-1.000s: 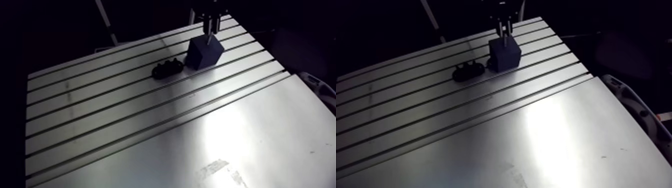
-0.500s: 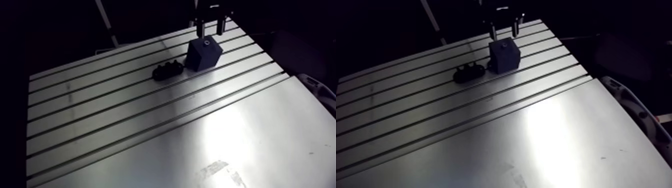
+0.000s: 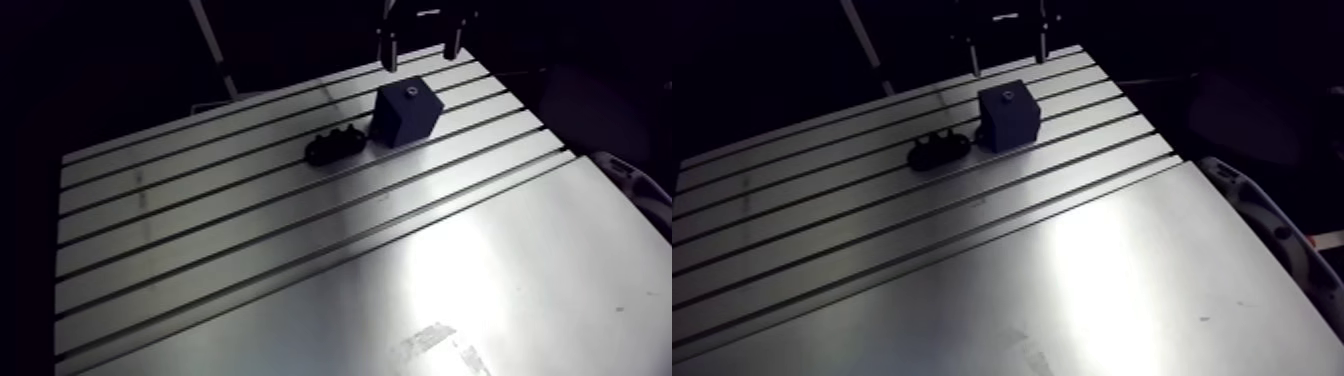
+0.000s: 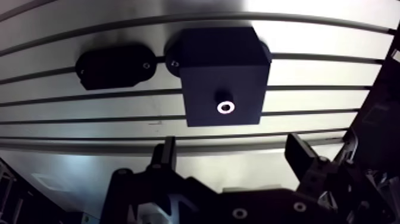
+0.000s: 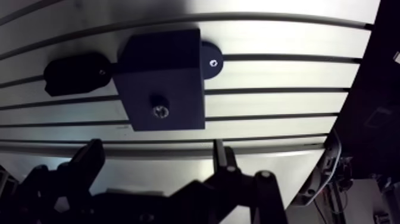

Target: Pick up the M10 bolt and insert it into the hole until fully seated.

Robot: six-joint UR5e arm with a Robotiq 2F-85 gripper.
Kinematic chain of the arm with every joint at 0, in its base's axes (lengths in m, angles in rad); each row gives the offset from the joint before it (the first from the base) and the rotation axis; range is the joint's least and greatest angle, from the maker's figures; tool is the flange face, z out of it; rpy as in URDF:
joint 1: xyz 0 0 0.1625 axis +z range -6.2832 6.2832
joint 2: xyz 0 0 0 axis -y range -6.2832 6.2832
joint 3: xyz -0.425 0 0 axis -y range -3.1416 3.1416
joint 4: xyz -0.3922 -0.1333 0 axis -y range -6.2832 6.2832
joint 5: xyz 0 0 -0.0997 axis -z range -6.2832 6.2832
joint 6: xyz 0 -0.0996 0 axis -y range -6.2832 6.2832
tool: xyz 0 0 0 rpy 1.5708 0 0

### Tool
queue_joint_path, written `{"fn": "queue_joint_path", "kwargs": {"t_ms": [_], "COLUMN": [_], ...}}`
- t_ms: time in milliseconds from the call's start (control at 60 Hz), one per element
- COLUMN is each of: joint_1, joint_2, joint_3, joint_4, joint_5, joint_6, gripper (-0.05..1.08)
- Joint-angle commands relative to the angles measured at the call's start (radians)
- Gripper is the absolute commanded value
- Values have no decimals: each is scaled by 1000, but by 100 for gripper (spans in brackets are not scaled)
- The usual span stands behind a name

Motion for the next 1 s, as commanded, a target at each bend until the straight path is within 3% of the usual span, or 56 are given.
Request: {"fn": "queue_joint_path", "kwargs": {"t_ms": [17,367,567,650,667,683,700,717,750,1000], "joint_1": [3,48,76,86,87,87,87,87,87,115], "joint_2": [-44,-185,-284,-338,-354,-354,-367,-367,-392,-425], "joint_3": [-2,-20,12,19,20,20,19,19,17,-27], "joint_4": [-3,-25,-9,24,39,39,50,50,62,135], "joint_5": [2,18,40,58,71,71,86,86,110,150], "joint_6": [-3,-4,-3,-2,0,0,0,0,0,-1], "gripper": [1,1,1,1,1,1,1,1,1,1]}}
